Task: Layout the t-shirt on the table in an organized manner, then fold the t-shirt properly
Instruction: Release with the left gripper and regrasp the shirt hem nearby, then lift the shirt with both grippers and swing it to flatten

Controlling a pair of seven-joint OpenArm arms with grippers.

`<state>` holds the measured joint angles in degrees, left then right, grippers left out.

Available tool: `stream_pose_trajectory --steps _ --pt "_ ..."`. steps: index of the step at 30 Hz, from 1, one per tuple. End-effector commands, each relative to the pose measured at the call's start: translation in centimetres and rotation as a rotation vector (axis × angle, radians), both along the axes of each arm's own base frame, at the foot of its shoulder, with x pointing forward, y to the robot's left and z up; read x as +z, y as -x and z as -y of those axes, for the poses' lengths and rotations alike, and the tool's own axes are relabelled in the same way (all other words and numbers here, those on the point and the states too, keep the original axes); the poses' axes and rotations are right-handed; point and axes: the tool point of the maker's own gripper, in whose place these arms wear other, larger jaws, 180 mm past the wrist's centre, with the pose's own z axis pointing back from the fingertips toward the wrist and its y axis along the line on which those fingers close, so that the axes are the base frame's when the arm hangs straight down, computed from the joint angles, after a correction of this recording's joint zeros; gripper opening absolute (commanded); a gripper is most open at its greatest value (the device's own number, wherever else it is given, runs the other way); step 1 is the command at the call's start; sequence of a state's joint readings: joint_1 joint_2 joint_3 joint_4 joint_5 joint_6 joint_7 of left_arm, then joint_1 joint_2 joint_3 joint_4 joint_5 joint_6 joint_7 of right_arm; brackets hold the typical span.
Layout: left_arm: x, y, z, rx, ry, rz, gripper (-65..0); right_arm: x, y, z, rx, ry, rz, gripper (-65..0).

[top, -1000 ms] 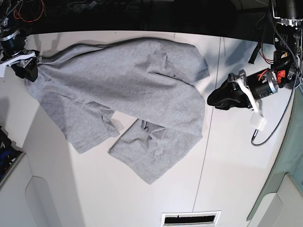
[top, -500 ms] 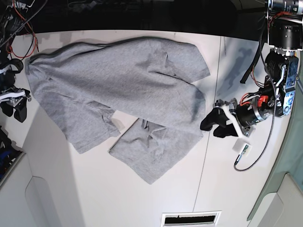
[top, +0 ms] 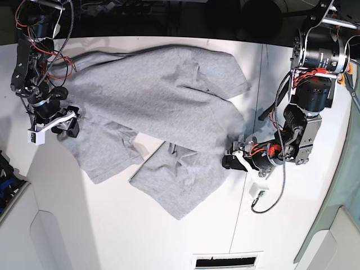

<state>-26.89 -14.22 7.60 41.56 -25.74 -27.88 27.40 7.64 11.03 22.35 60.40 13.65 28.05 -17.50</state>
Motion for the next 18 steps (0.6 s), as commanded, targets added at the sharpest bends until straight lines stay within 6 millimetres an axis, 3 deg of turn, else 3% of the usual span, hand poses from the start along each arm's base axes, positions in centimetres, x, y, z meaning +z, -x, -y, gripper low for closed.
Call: stream_pose_trajectory --steps 1,2,4,7,8,9,13,18 --pt "1.5 -1.6 0.3 -0.008 -0.004 0.042 -25.0 0.8 -0.7 0.2 0.011 0.009 0.019 -33.6" --pt "1.1 -1.4 0.7 -0.014 -0.006 0.036 -28.1 0.8 -0.8 0.0 0.017 0.009 0.019 -33.6" --pt "0.8 -1.1 1.3 -0.022 -0.003 0.028 -42.1 0.7 -0.8 -0.2 0.022 0.007 0.018 -37.9" --pt "0.7 -1.0 1.4 -0.024 -0.005 0.025 -65.0 0.6 -0.7 -0.3 0.022 0.005 0.017 -57.0" --pt "0.6 -1.0 1.3 -0.027 -0.012 0.024 -65.0 0.7 -0.8 -0.3 0.022 0.005 0.018 -63.4" --pt "0.6 -1.0 1.2 -0.031 -0.024 0.025 -65.0 0.7 -0.8 -0.3 0.022 0.006 0.018 -65.0" --pt "1.2 -1.8 -1.2 0.009 -0.064 0.031 -65.0 1.1 -1.1 0.7 0.031 0.044 0.021 -65.0" --pt "4.3 -3.1 -5.7 0.073 -0.090 0.067 -65.0 2.4 -1.4 4.2 0.016 0.116 0.046 -65.0"
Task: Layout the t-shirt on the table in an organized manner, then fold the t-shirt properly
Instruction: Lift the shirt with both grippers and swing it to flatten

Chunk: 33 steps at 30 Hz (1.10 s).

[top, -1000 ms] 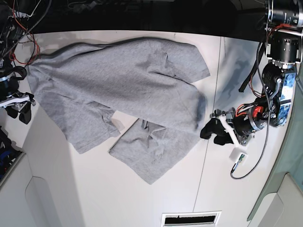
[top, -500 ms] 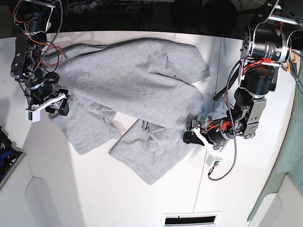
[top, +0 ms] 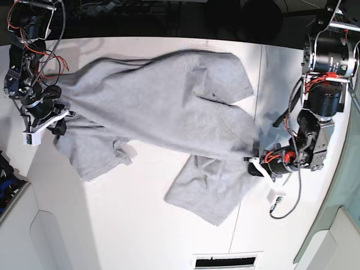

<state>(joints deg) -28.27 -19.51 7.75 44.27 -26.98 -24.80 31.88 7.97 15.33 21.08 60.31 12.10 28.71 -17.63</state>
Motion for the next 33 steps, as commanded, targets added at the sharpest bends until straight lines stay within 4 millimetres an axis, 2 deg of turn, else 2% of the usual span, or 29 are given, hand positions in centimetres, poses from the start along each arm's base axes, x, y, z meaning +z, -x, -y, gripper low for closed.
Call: stream_pose_trajectory --steps 1,9,13,16,18,23,25,26,29,30,33 --pt "3.3 -2.2 -0.5 -0.012 0.005 0.081 -65.0 2.0 -1.3 1.8 -0.017 0.027 0.060 -65.0" --pt "11.1 -2.9 -0.5 -0.130 0.031 0.211 -65.0 3.0 -1.0 4.9 -0.066 0.048 0.074 -65.0" --pt "13.8 -2.5 -0.1 -0.185 -0.001 0.243 -65.0 3.5 -0.8 6.2 -0.120 0.022 0.092 -65.0" --pt "14.8 -2.2 0.6 -0.218 -0.006 0.274 -65.0 3.6 -0.9 6.0 -0.120 0.002 0.100 -65.0" --pt "14.7 -1.6 1.1 -0.234 -0.011 0.278 -65.0 3.5 -0.8 5.7 -0.106 -0.002 0.099 -65.0" --pt "11.9 -0.6 1.1 -0.222 -0.060 0.246 -42.3 2.8 0.2 5.7 -0.109 -0.004 0.078 -65.0" --pt "10.5 -0.3 1.0 -0.182 -0.059 0.222 -35.3 2.8 0.3 5.6 -0.117 -0.024 0.084 -65.0" --pt "9.7 0.0 0.9 -0.167 -0.054 0.204 -33.6 2.9 0.2 5.5 -0.123 -0.040 0.091 -61.1" --pt "7.8 1.3 1.2 -0.165 -0.036 0.150 -33.2 3.3 0.0 5.3 -0.139 -0.081 0.114 -43.5" --pt "7.3 1.8 1.4 -0.177 -0.026 0.130 -33.2 3.5 -0.2 5.2 -0.144 -0.095 0.126 -40.9" --pt "6.7 3.6 2.1 -0.246 0.028 0.085 -33.2 5.4 -1.2 4.4 -0.126 -0.132 0.193 -40.3"
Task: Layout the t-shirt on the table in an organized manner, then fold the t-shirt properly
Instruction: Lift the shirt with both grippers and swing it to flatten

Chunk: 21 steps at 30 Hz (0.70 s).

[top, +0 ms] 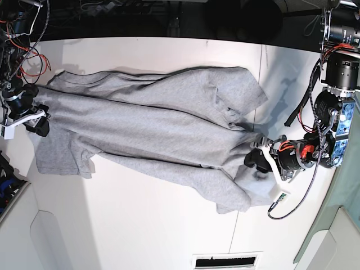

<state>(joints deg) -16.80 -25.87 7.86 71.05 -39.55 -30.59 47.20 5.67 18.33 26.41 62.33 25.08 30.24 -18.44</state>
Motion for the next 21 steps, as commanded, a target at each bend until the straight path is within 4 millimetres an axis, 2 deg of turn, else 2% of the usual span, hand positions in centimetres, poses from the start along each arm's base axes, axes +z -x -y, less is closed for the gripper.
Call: stream_pose_trajectory --steps 1,6,9,12,14,17,21 --pt "2.1 -1.0 -0.5 -0.014 0.018 0.061 -33.2 3.5 -2.0 0.2 0.011 0.003 0.117 -40.3" --pt "3.3 1.7 -1.4 -0.052 0.054 0.101 -33.2 8.8 -4.8 -3.0 0.069 0.013 0.276 -40.3" --pt "3.7 3.3 -1.4 -0.053 0.054 0.116 -33.2 10.4 -7.2 -5.7 0.132 0.029 0.314 -39.0" --pt "1.9 5.5 -1.2 -0.056 0.052 0.066 -33.2 11.0 -9.6 -10.0 0.258 0.111 0.312 -32.5" --pt "0.2 7.4 -0.9 -0.055 0.056 0.017 -33.2 10.7 -10.7 -12.8 0.341 0.167 0.292 -30.0" --pt "-2.1 9.5 -0.4 -0.049 0.041 -0.044 -33.2 8.8 -11.7 -16.8 0.473 0.228 0.230 -30.0" --pt "-3.5 10.1 0.0 -0.018 0.026 -0.061 -33.1 5.9 -12.1 -21.6 0.623 0.246 0.147 -30.1"
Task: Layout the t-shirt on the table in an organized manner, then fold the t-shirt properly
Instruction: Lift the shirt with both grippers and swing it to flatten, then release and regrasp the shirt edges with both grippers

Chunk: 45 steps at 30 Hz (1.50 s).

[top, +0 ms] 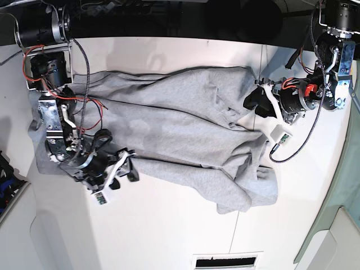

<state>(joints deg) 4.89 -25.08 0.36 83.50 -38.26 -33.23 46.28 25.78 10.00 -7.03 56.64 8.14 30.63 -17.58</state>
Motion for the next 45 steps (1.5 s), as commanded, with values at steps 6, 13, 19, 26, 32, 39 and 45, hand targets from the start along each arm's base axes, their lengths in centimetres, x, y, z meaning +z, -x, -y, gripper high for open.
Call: stream_pose_trajectory --steps 6,13,19,26,32,39,45 --pt "-1.1 1.6 1.4 -0.002 0.011 -0.015 -43.0 -2.1 0.2 -2.3 0.078 0.091 -0.032 -38.8" --pt "-2.6 3.6 0.8 -0.024 -0.044 -0.082 -65.0 -1.4 -1.2 -1.2 -0.003 0.101 0.025 -65.0" --pt "-4.7 9.2 0.2 -0.080 -0.060 -0.209 -65.0 2.5 -3.7 2.3 -0.139 0.035 0.116 -65.0" --pt "-3.8 14.8 3.3 -0.143 0.085 -0.259 -65.0 5.0 -4.8 8.1 -0.279 0.014 0.176 -65.0" --pt "-2.4 17.5 4.8 -0.172 0.122 -0.264 -65.0 5.8 -4.7 13.5 -0.392 0.021 0.185 -65.0" --pt "-1.4 17.2 5.5 -0.168 0.165 -0.245 -65.0 5.8 -3.9 16.0 -0.518 -0.145 0.123 -38.1" --pt "2.8 14.0 7.0 -0.225 0.171 -0.080 -51.8 4.6 -2.6 13.8 -0.462 -0.277 -0.007 -28.8"
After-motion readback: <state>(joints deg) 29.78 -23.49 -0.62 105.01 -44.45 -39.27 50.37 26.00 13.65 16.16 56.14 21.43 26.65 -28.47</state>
